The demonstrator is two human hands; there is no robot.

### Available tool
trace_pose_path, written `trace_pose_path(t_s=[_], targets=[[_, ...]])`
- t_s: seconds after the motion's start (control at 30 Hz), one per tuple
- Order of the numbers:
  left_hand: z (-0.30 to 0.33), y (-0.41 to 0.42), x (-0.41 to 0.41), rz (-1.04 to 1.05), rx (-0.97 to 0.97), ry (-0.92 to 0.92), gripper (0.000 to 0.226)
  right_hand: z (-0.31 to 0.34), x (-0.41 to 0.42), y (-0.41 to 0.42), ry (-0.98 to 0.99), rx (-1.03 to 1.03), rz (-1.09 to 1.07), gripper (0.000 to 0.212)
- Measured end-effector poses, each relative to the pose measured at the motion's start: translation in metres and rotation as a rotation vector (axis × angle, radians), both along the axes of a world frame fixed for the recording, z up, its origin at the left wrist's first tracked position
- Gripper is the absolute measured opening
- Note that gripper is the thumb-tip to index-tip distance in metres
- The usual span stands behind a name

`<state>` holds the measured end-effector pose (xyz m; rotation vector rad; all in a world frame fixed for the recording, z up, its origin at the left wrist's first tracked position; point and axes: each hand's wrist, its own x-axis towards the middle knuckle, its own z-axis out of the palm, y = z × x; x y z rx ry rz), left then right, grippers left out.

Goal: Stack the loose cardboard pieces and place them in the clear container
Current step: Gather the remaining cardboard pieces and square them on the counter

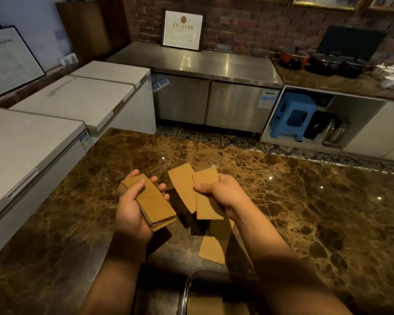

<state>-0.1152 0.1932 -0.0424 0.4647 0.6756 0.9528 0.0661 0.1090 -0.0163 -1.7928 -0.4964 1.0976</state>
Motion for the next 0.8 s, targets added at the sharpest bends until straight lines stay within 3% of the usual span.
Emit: trace_pose_path(t_s=[0.1, 0.3, 0.37, 0.43, 0.57, 0.67, 0.7, 0.8], targets=[[0.016, -0.008, 0.012, -0.016, 0.051, 0.073, 0.019, 0.027, -0.008, -0.023, 0.226, 0.183, -0.114, 0.026], [0.049, -0.033, 0.035, -0.085, 0.163, 0.063, 0.026, 0.054, -0.028, -0.059, 0.27, 0.326, -0.189, 0.022], [0.057, -0.039, 0.039, -0.094, 0.203, 0.094, 0.023, 0.061, -0.032, -0.066, 0.172, 0.383, -0.242, 0.016], [0.063, -0.043, 0.043, -0.086, 0.239, 0.147, 0.026, 0.069, -0.037, -0.071, -0.076, 0.396, -0.261, 0.009], [0.069, -0.053, 0.05, -0.154, 0.238, 0.106, 0.058, 0.083, -0.06, -0.08, -0.466, 0.448, -0.14, 0.017], [0.071, -0.058, 0.05, -0.197, 0.208, 0.057, 0.082, 0.089, -0.073, -0.085, -0.515, 0.383, -0.062, 0.035], [0.071, -0.058, 0.049, -0.195, 0.194, 0.055, 0.078, 0.091, -0.074, -0.087, -0.465, 0.357, -0.038, 0.034], [0.069, -0.055, 0.043, -0.205, 0.19, 0.046, 0.031, 0.097, -0.07, -0.095, -0.106, 0.388, 0.053, 0.021]])
